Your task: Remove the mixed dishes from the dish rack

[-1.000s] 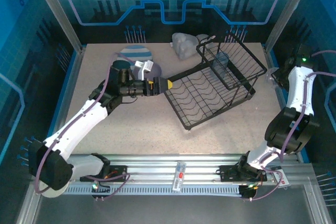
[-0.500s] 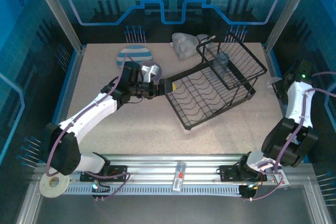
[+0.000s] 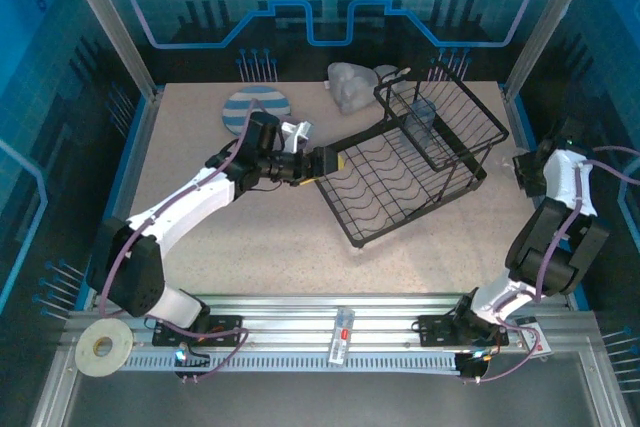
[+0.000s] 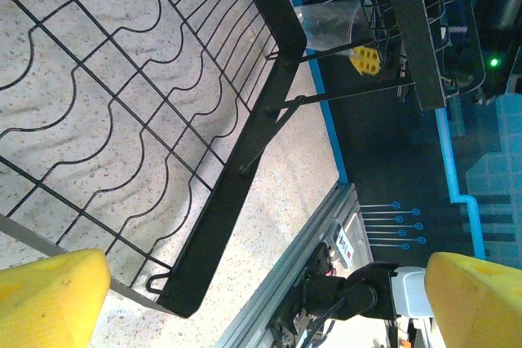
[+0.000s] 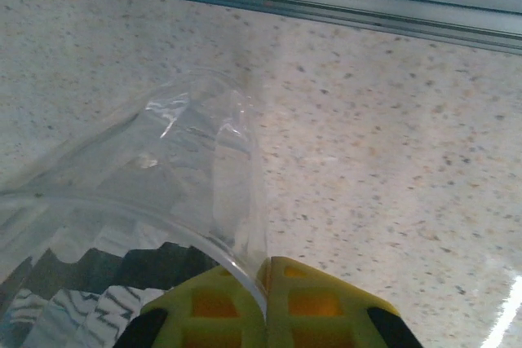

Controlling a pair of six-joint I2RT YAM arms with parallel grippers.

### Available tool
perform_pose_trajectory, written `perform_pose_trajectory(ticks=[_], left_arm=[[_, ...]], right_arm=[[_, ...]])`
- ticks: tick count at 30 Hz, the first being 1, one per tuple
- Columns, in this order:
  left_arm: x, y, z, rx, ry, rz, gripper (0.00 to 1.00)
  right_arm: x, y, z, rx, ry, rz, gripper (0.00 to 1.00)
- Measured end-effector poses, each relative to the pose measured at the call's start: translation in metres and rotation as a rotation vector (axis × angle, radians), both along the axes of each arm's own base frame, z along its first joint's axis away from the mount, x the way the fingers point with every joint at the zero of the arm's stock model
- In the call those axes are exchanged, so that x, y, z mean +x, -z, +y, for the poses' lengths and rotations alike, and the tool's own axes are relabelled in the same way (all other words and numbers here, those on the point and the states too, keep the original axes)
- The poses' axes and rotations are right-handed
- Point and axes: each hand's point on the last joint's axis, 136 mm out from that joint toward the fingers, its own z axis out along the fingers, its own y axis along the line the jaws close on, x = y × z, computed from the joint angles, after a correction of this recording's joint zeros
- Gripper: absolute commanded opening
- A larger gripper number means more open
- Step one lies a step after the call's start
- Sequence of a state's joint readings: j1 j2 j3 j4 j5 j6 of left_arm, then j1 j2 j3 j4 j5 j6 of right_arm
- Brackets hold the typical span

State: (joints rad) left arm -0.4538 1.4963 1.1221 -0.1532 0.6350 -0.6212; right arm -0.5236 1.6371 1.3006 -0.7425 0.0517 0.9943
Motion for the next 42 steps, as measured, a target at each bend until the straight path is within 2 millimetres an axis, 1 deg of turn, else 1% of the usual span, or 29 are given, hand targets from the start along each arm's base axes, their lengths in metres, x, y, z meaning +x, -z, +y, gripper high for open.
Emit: perform_pose_trajectory(ticks=[4, 9, 13, 15, 18, 23, 30, 42], left_arm=[[0.0, 0.005, -0.007, 0.006, 0.014, 0.011, 0.99], [0.0, 0.012, -0.011, 0.017, 0.018, 0.025, 0.99], [0.002, 0.017, -0.013, 0.026, 0.02, 0.038, 0.99], [0.002, 0.02, -0.014, 0.028, 0.02, 0.047, 0.99], [0.002, 0.022, -0.016, 0.034, 0.018, 0.051, 0.99], [-0.001, 0.023, -0.02, 0.036, 0.028, 0.051, 0.99], [-0.002, 0.027, -0.022, 0.041, 0.033, 0.061, 0.99], [-0.002, 0.028, -0.022, 0.043, 0.036, 0.06, 0.99]], right_arm=[[0.02, 0.0, -0.002, -0.015, -0.002, 0.013, 0.0], [0.043, -0.001, 0.002, -0.008, -0.004, 0.019, 0.0], [0.057, -0.004, 0.0, 0.013, 0.016, 0.026, 0.0], [0.06, -0.004, 0.001, 0.034, 0.033, 0.023, 0.0], [0.056, -0.002, 0.006, 0.075, 0.06, 0.041, 0.0], [0.057, -0.004, 0.009, 0.138, 0.105, 0.075, 0.0], [0.04, 0.0, 0.014, 0.188, 0.159, 0.123, 0.0], [-0.024, -0.001, 0.009, 0.227, 0.256, 0.189, 0.0]])
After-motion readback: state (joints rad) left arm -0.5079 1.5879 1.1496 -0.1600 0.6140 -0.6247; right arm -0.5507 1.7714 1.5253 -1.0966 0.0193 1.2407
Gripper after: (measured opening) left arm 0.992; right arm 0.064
